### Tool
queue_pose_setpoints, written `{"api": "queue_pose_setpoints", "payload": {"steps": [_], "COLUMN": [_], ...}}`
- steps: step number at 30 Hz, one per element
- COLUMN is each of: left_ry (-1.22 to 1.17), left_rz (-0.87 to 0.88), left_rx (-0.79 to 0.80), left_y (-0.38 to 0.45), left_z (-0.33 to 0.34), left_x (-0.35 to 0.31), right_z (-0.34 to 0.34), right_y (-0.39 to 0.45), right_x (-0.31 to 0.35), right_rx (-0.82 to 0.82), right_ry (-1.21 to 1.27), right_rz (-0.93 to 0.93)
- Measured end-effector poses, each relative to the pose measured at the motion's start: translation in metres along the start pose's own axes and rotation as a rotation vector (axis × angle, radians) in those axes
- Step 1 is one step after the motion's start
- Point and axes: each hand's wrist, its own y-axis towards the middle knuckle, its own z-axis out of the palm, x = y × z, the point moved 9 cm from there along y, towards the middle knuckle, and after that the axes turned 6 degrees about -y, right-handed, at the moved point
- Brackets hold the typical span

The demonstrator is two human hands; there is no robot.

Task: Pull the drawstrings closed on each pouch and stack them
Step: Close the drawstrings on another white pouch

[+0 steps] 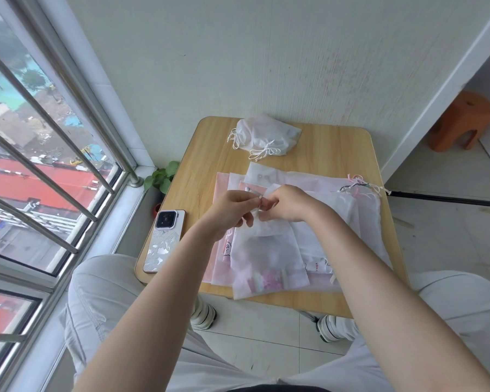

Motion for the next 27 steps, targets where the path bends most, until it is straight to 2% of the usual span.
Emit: {"api": "queue_pose_setpoints", "payload": {"steps": [7, 14, 18, 21, 27], "left_ry": [0.073, 0.258, 0.281, 0.275, 0.261], "left_rz": [-0.036, -0.029, -0.023, 0.003, -0.039], "left_rx": [-0.244, -0.260, -0.275, -0.247, -0.099], "left_y": [0.004, 0.007, 0.006, 0.006, 0.006], "left_z": [-0.016, -0.017, -0.022, -0.023, -0.009], "left_x": [0.004, 0.006, 0.005, 0.002, -0.003], "right_z": [0.001, -0.008, -0.006, -0.008, -0.016], "right_y": [-0.002, -0.003, -0.005, 0.000, -0.002], "right_x": [-0.001, 0.002, 0.004, 0.001, 0.006], "right_rx": [0.022, 0.049, 0.050, 0.018, -0.050], "right_ry": [-0.011, -0.196, -0.171, -0.048, 0.401], "right_rz": [0.062, 0.071, 0.087, 0.084, 0.038]}}
